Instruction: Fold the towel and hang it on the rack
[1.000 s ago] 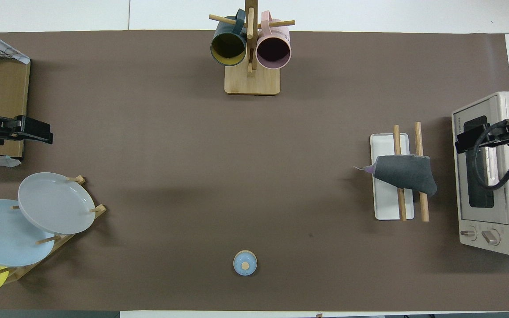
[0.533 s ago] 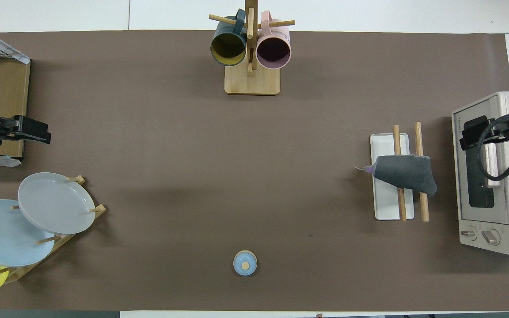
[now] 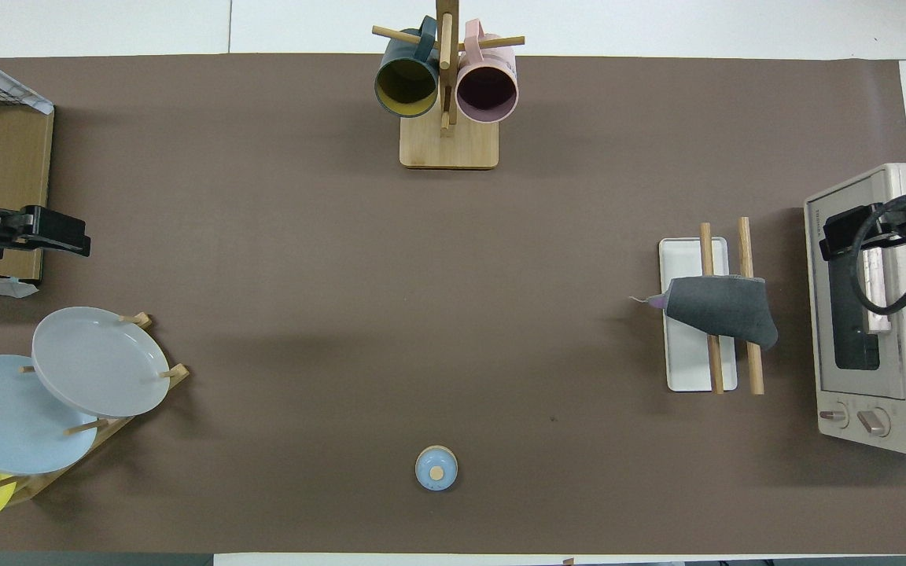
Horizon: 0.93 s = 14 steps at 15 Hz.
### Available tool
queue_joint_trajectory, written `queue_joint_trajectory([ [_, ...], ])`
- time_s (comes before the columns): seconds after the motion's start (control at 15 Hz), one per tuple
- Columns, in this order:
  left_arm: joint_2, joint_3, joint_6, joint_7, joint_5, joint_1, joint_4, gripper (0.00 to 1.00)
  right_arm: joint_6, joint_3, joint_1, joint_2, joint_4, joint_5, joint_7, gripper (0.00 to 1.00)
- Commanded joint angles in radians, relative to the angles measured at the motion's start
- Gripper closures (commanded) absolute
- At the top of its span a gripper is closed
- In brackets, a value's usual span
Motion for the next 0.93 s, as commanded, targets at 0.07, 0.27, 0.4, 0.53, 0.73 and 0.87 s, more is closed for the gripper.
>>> queue_joint_trajectory([
  [0.07,0.001,0.004,-0.012,0.007,0.013,-0.002,0.008,0.00,-0.025,0.007,-0.015,0.016,0.030,-0.005,0.020,0.00],
  [0.27,0.001,0.004,-0.012,0.007,0.013,-0.002,0.008,0.00,-0.019,0.002,-0.015,0.013,0.026,-0.006,0.022,0.00],
  [0.4,0.001,0.004,-0.014,0.007,0.013,-0.002,0.008,0.00,-0.019,0.002,-0.011,0.007,0.026,-0.012,0.032,0.00],
  [0.53,0.001,0.004,-0.014,0.007,0.013,-0.002,0.008,0.00,-0.025,0.004,-0.006,-0.007,0.027,-0.015,0.033,0.00],
  [0.73,0.001,0.004,-0.014,0.007,0.013,-0.002,0.008,0.00,-0.029,0.004,-0.014,-0.016,0.029,-0.011,0.033,0.00],
  [0.87,0.001,0.004,-0.014,0.007,0.013,-0.002,0.008,0.00,-0.029,-0.001,-0.015,-0.016,0.029,-0.008,0.033,0.00],
])
